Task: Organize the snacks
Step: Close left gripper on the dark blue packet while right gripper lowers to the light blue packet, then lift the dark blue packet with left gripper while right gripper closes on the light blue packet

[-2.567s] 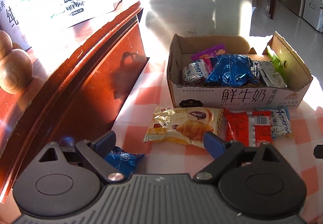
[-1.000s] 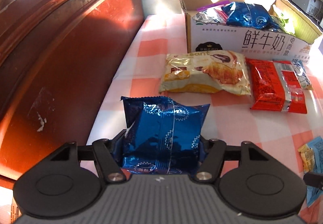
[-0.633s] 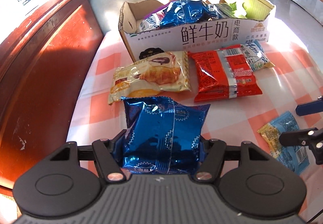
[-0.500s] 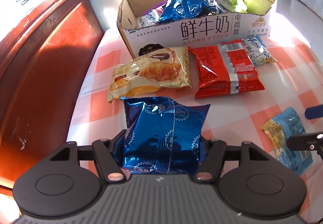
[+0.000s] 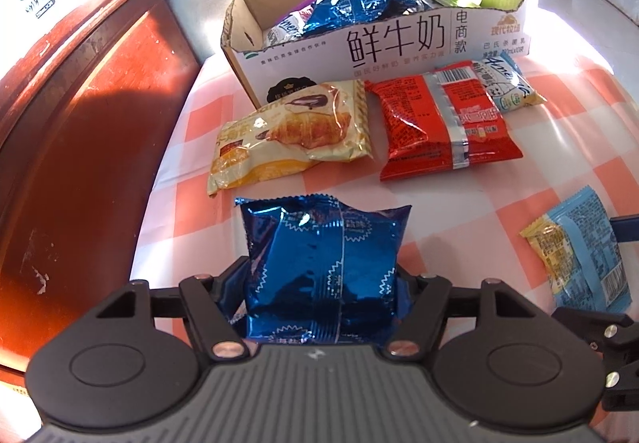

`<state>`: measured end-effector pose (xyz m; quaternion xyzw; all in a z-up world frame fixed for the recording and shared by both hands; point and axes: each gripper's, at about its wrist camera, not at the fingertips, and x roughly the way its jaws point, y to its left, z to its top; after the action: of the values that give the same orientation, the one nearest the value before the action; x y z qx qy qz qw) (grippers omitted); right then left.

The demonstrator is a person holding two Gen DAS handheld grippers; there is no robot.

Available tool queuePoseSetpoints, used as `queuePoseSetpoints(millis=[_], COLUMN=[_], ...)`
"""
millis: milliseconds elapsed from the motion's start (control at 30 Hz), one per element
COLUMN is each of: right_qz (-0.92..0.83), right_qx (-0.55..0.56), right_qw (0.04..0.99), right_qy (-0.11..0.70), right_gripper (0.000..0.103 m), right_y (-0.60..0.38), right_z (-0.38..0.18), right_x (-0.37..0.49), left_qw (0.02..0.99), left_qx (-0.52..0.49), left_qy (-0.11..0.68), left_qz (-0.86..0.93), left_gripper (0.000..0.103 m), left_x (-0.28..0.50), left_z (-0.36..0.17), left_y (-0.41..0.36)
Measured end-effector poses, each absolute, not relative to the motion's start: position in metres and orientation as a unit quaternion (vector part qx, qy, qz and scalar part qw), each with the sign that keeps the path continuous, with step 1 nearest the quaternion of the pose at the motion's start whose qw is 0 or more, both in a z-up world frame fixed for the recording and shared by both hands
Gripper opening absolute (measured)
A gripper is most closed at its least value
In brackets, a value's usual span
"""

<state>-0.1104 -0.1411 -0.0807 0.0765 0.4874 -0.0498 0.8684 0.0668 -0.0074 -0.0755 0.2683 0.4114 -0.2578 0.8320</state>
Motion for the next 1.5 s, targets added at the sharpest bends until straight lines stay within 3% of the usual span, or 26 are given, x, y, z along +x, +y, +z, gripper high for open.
queuePoseSetpoints(millis=[133, 300, 500, 567, 633, 833, 1100, 1267, 1367, 1433, 1500], right_qz=[0.001, 0.052, 0.054, 0.054, 0.052, 0.036, 0.006, -0.004, 0.002, 0.009, 0.014], right_qx=[0.037, 0.008, 0.013, 0.007, 0.008, 0.014, 0.037, 0.041, 0.043, 0.040, 0.037], right_qw=[0.870, 0.859, 0.863, 0.869, 0.873, 0.879, 0.876, 0.882, 0.888, 0.890, 0.891], right_qy=[0.492, 0.509, 0.503, 0.491, 0.485, 0.476, 0.481, 0.469, 0.459, 0.454, 0.453], right_gripper=[0.068, 0.068, 0.073, 0.078, 0.089, 0.102, 0.103, 0.092, 0.071, 0.055, 0.053], right_y=[-0.146, -0.161, -0.170, -0.168, -0.168, -0.172, -0.179, -0.182, -0.182, -0.181, -0.179], right_z=[-0.081, -0.084, -0.085, -0.088, -0.091, -0.095, -0.096, -0.092, -0.088, -0.086, -0.085], right_x=[-0.099, -0.085, -0.077, -0.083, -0.089, -0.097, -0.096, -0.095, -0.094, -0.094, -0.094], left_qw=[0.838, 0.845, 0.842, 0.841, 0.839, 0.834, 0.831, 0.827, 0.820, 0.817, 0.817], left_qx=[0.275, 0.259, 0.208, 0.193, 0.181, 0.134, 0.158, 0.201, 0.184, 0.180, 0.196], left_qy=[0.400, 0.407, 0.439, 0.446, 0.453, 0.474, 0.466, 0.456, 0.466, 0.471, 0.462], left_qz=[-0.249, -0.231, -0.236, -0.239, -0.241, -0.248, -0.259, -0.261, -0.276, -0.280, -0.283], left_gripper=[0.086, 0.101, 0.103, 0.103, 0.103, 0.103, 0.103, 0.099, 0.074, 0.070, 0.068], left_x=[0.068, 0.076, 0.090, 0.093, 0.096, 0.105, 0.096, 0.088, 0.085, 0.084, 0.080], left_z=[-0.078, -0.082, -0.085, -0.086, -0.087, -0.095, -0.091, -0.085, -0.079, -0.077, -0.076], left_y=[-0.008, -0.005, 0.000, 0.002, 0.005, 0.013, 0.002, -0.010, -0.011, -0.013, -0.015])
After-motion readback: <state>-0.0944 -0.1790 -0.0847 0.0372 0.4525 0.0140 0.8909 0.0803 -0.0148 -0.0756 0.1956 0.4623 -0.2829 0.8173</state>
